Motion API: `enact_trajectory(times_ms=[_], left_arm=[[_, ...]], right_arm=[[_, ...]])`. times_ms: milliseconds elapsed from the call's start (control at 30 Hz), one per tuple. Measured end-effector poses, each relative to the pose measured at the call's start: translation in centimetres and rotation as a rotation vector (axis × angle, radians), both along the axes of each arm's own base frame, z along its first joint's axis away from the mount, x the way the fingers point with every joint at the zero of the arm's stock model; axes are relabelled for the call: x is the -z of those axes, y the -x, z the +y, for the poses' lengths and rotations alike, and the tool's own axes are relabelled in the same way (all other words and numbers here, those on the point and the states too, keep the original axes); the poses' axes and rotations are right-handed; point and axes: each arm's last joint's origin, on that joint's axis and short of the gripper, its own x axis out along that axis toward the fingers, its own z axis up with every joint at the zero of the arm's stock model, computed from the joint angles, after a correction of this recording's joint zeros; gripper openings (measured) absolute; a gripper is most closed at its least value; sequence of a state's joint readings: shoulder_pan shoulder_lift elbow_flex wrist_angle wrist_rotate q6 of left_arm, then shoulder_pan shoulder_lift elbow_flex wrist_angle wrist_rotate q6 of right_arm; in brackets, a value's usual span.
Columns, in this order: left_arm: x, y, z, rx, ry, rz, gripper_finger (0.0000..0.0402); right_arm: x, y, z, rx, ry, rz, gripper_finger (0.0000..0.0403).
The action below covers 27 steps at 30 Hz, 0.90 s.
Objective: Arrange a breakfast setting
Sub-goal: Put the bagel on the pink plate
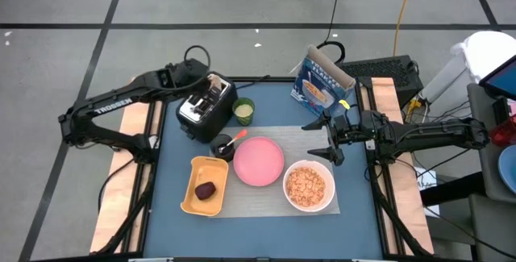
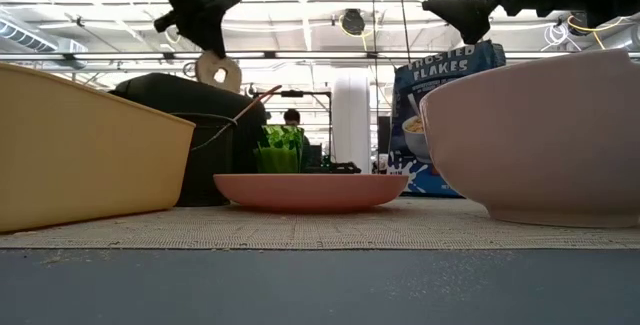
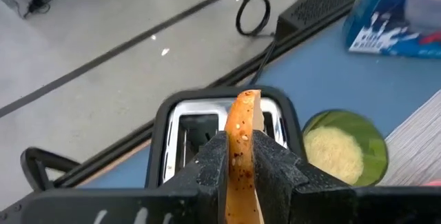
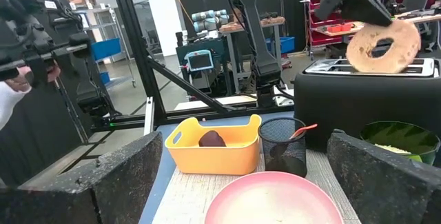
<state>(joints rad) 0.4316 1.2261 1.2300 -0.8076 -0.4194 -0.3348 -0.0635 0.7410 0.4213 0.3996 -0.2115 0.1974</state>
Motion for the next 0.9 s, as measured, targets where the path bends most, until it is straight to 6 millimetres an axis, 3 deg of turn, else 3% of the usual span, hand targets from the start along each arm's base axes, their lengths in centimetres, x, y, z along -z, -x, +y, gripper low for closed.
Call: enact_trajectory(times_ms=[233, 400, 633, 900], left_arm=[[-2.5, 1.7, -1.0, 0.024, -0.027, -0.188, 0.006], [-4.2, 1.6, -2.1, 0.157, 0.029, -0.398, 0.006], [-4.4, -0.7, -4.3, 0.367, 0.143, -0.512, 0.006], [-1.7, -5.4, -8.0, 0.522, 0.244, -0.426, 0.006]], right_arm=[[0.0, 0.0, 0.0, 0.0, 0.0, 0.0, 0.0398], [0.0, 0.0, 0.0, 0.0, 0.0, 0.0, 0.0398], [0.0, 0.0, 0.0, 0.0, 0.0, 0.0, 0.0398], [0.0, 0.0, 0.0, 0.0, 0.0, 0.0, 0.0398]])
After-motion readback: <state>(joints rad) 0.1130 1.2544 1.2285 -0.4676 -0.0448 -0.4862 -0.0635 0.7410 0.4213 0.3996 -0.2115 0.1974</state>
